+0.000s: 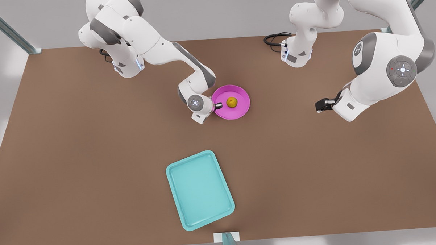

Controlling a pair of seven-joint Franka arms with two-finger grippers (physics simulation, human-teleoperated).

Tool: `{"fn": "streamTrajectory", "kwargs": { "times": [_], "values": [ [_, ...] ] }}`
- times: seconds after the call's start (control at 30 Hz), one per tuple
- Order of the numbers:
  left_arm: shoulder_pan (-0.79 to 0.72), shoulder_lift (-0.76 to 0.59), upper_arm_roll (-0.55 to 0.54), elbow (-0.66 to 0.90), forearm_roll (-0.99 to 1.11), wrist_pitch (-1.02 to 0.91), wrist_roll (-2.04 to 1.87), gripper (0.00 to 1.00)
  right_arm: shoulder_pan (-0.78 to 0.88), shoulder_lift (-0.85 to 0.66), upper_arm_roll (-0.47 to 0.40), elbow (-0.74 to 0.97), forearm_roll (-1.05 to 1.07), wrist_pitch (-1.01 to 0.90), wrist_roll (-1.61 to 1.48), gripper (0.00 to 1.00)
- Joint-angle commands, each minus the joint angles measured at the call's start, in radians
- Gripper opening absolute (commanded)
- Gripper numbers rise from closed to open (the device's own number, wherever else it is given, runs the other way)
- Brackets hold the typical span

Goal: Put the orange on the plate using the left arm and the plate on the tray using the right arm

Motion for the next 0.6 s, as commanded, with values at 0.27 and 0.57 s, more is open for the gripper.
{"fn": "streamTrajectory", "kwargs": {
  "times": [0.27, 0.57],
  "values": [
    [0.000, -0.003, 0.000, 0.002, 0.005, -0.002, 0.002, 1.00, -0.056, -0.019, 0.005, 0.071, 0.004, -0.047, 0.035, 0.21],
    [0.000, -0.001, 0.001, 0.002, 0.005, -0.002, 0.002, 1.00, -0.290, 0.148, 0.015, 0.462, 0.160, -0.235, -0.060, 0.21]
  ]
}}
